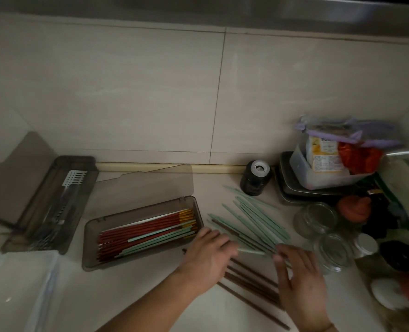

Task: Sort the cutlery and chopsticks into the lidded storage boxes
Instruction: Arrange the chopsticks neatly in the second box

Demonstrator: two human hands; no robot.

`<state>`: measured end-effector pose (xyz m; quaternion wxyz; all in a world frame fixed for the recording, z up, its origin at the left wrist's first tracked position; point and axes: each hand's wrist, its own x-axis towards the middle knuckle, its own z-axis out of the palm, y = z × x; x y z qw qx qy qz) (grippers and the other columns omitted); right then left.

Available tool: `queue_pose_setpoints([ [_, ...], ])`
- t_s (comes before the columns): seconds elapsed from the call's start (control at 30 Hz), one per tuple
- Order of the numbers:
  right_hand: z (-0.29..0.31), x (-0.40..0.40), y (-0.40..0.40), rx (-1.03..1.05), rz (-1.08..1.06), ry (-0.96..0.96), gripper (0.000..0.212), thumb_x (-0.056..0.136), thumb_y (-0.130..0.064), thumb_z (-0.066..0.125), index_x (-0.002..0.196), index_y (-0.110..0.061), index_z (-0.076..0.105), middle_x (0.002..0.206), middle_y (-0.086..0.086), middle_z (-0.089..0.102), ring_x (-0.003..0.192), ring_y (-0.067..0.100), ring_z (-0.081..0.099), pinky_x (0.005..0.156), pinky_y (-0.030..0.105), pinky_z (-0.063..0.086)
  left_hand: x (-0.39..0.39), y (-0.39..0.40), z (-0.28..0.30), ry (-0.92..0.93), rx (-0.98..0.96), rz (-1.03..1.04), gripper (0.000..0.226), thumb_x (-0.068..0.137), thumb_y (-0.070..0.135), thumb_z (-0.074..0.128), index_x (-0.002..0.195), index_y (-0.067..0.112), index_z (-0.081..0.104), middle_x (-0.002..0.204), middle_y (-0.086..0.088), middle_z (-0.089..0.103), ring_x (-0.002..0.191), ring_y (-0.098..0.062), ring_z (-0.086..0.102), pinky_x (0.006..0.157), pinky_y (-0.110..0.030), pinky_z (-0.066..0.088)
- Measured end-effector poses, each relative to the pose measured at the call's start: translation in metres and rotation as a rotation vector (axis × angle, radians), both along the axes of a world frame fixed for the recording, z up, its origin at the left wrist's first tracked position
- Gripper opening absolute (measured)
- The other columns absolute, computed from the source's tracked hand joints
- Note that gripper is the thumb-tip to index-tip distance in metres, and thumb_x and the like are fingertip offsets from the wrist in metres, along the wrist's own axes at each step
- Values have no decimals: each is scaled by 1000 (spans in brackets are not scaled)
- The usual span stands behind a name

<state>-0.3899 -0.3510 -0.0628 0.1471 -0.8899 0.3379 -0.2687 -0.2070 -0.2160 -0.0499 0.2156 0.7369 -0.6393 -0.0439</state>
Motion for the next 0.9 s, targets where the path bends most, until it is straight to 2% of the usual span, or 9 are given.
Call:
queue_pose_setpoints([
  [0.1,0,7,-2,213,-88,-139,27,96,-34,45,110,-18,63,94,-12,58,88,16,56,76,27,44,30,42,5,42,-22,185,49,72,6,76,107,31,55,87,12,65,78,-10,58,73,-26,42],
  [0.17,-5,13,-1,204,-51,-53,19,87,-17,63,105,-16,66,92,-7,61,84,23,62,71,31,50,50,68,10,60,-57,319,52,72,1,76,109,30,53,85,9,68,74,-13,62,67,-29,47],
  [0.27,-17,23,-1,74,36,211,27,67,-5,80,90,-16,72,87,1,67,79,30,63,64,36,55,79,98,14,27,-63,473,12,87,17,59,97,24,63,86,6,67,76,-18,62,69,-32,48],
  [0.33,-21,29,-4,40,43,301,24,63,-7,82,82,-18,72,83,2,66,76,31,61,58,36,54,94,109,12,83,5,583,12,89,20,56,90,22,68,86,7,66,79,-18,62,70,-35,50],
  [0.43,-28,34,-8,25,6,332,20,64,-10,83,78,-19,71,82,2,66,75,31,60,56,36,53,107,118,6,192,167,703,11,85,16,66,89,24,72,92,7,68,88,-18,64,80,-37,51],
  [0.53,-29,37,-10,25,-24,299,25,62,-6,83,82,-16,72,81,6,67,74,35,62,56,38,54,111,122,0,224,244,733,13,84,20,65,91,27,74,96,8,68,95,-16,62,85,-33,49],
  [0.7,-29,40,-11,87,-62,364,17,69,-9,78,82,-16,71,84,7,66,80,35,60,60,38,53,111,127,-4,259,240,747,11,84,25,64,89,27,73,95,7,66,92,-16,62,82,-30,50],
  [0.8,-23,48,-12,230,-126,436,7,80,-14,68,84,-20,69,90,5,64,88,30,54,67,36,50,108,129,-3,219,162,744,10,83,23,67,92,23,73,92,5,65,89,-20,61,80,-35,51],
  [0.9,-12,53,-8,184,-109,574,5,84,-17,61,84,-21,65,93,4,62,90,28,51,70,34,45,94,126,7,127,23,697,11,81,18,69,92,20,73,92,2,65,88,-24,60,78,-38,50],
])
